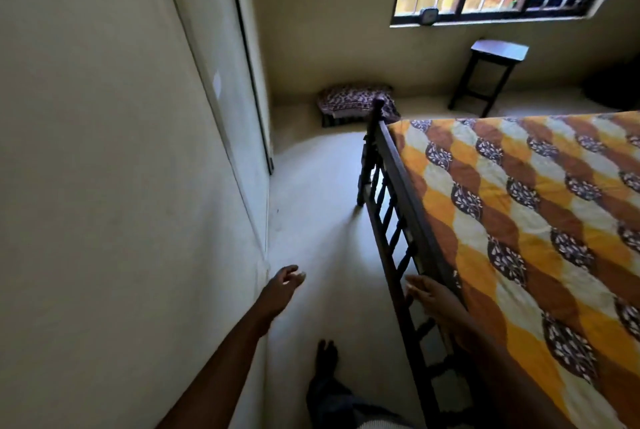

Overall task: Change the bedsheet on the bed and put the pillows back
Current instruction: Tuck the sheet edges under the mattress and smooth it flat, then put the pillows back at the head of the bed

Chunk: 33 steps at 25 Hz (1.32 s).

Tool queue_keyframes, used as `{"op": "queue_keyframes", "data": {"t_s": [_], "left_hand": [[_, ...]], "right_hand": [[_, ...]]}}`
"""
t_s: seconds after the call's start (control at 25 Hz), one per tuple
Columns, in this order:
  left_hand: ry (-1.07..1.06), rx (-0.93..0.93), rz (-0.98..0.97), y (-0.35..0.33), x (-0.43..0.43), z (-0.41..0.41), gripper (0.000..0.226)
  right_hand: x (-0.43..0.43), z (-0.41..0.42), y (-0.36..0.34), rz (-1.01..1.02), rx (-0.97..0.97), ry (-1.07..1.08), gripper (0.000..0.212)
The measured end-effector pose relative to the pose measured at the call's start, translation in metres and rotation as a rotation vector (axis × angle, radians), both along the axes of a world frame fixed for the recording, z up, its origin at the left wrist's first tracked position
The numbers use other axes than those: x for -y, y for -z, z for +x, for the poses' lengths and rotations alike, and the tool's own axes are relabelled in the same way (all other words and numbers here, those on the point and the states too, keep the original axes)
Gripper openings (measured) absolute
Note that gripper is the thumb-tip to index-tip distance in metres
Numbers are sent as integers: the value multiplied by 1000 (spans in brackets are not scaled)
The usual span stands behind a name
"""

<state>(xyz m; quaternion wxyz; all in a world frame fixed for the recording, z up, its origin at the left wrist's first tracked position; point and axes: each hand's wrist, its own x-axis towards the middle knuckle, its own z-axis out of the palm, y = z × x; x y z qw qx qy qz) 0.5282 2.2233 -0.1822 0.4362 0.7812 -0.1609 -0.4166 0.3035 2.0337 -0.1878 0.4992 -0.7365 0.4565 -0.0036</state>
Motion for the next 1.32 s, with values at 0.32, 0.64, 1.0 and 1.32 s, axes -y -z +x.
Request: {"op": "queue_keyframes", "data": {"t_s": [0.32, 0.64, 1.0, 1.32], "left_hand": [[27, -38, 37, 9, 137, 170, 39], [3, -25, 101, 38, 276, 346, 36], [92, -159, 213, 28, 473, 537, 29], [208, -139, 239, 44, 662, 677, 20]], "right_hand": [[141, 194, -10, -9, -87, -73, 38], [279, 411, 6, 9, -128, -210, 39], [455, 576, -12, 1, -261, -256, 39], [652, 632, 21, 293, -78, 213, 21]]}}
